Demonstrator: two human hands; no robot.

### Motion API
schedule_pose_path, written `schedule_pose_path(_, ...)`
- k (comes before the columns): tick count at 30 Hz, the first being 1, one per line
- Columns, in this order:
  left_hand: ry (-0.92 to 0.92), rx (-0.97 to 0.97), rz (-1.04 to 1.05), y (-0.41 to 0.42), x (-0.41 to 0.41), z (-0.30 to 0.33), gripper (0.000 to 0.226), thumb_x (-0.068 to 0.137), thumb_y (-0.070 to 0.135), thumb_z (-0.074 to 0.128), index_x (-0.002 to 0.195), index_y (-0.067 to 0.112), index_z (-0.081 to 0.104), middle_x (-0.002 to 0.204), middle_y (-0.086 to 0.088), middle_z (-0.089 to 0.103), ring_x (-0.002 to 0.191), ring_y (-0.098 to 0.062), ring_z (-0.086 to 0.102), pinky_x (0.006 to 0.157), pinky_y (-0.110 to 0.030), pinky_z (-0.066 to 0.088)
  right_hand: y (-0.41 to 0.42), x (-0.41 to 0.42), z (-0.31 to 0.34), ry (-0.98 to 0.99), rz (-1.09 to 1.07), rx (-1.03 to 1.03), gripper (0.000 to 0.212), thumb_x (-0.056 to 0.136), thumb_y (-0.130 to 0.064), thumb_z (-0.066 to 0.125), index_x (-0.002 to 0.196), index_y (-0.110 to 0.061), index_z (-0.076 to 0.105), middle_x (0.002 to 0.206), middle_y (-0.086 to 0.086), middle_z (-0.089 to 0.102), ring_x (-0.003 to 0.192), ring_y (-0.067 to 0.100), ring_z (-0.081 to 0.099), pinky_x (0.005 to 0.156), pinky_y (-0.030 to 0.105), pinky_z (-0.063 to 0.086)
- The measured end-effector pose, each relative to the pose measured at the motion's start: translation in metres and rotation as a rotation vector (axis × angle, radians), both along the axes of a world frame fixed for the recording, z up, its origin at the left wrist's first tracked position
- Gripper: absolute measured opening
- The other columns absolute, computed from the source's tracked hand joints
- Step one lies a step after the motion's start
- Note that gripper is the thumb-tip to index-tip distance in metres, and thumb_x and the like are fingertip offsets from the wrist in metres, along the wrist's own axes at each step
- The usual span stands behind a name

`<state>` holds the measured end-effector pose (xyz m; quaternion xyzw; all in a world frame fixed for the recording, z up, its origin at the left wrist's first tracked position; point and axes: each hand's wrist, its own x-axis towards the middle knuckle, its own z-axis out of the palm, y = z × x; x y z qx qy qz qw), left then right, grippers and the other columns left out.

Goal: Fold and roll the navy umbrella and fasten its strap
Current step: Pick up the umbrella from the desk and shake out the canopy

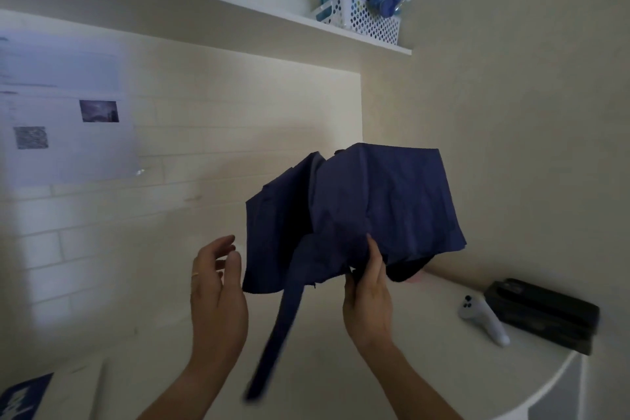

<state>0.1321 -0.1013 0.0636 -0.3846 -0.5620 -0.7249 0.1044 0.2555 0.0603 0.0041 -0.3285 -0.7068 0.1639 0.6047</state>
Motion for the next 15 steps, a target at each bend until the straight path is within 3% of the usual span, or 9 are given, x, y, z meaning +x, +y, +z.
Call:
schedule_pose_path(5,0.057,0.148,0.036,-0.011,0.022,0.016,0.021,0.105,0.03,0.044,0.109,0.023,0.064,0.11,0.008,0.067,0.102,-0.014,0.062,0.087,-0.031,0.05,0.003,0.002,-0.002,-0.031,-0.043,-0.014,0.073,0.098,-0.009,0.055,0.155,-0.034,0.018,0.141,0.002,0.049,0.072,0.022,0.062,0.051,0.029,0.042)
schedule_pose_path(8,0.102,0.201,-0.082,-0.025,0.047,0.031,0.034,0.098,0.045,0.042,0.101,0.022,0.068,0.094,0.004,0.069,0.09,-0.013,0.064,0.08,-0.024,0.051,0.001,0.003,-0.002,-0.062,-0.068,0.0,0.073,0.097,-0.008,0.056,0.154,-0.032,0.018,0.138,0.006,0.05,0.076,0.025,0.064,0.054,0.037,0.051)
schedule_pose_path(11,0.025,0.03,-0.239,-0.027,0.066,0.046,0.037,0.084,0.058,0.069,0.103,0.026,0.071,0.089,0.008,0.075,0.081,-0.009,0.072,0.071,-0.019,0.056,-0.002,0.003,-0.002,-0.093,-0.107,0.025,0.074,0.096,-0.008,0.058,0.154,-0.031,0.019,0.138,0.009,0.049,0.078,0.028,0.065,0.055,0.042,0.055)
schedule_pose_path(13,-0.028,-0.115,-0.241,-0.022,0.067,0.048,0.03,0.078,0.039,0.085,0.103,0.027,0.074,0.087,0.011,0.079,0.076,-0.008,0.075,0.067,-0.022,0.061,-0.004,0.003,-0.001,-0.105,-0.114,0.024,0.078,0.094,-0.005,0.06,0.154,-0.031,0.018,0.135,0.011,0.05,0.081,0.031,0.065,0.056,0.043,0.056)
schedule_pose_path(15,-0.069,-0.162,-0.225,-0.02,0.061,0.046,0.016,0.085,0.015,0.081,0.099,0.02,0.078,0.08,0.006,0.08,0.07,-0.012,0.076,0.066,-0.027,0.063,-0.004,0.006,0.0,-0.118,-0.107,0.022,0.08,0.092,-0.003,0.062,0.153,-0.03,0.017,0.13,0.012,0.051,0.078,0.031,0.064,0.054,0.041,0.054)
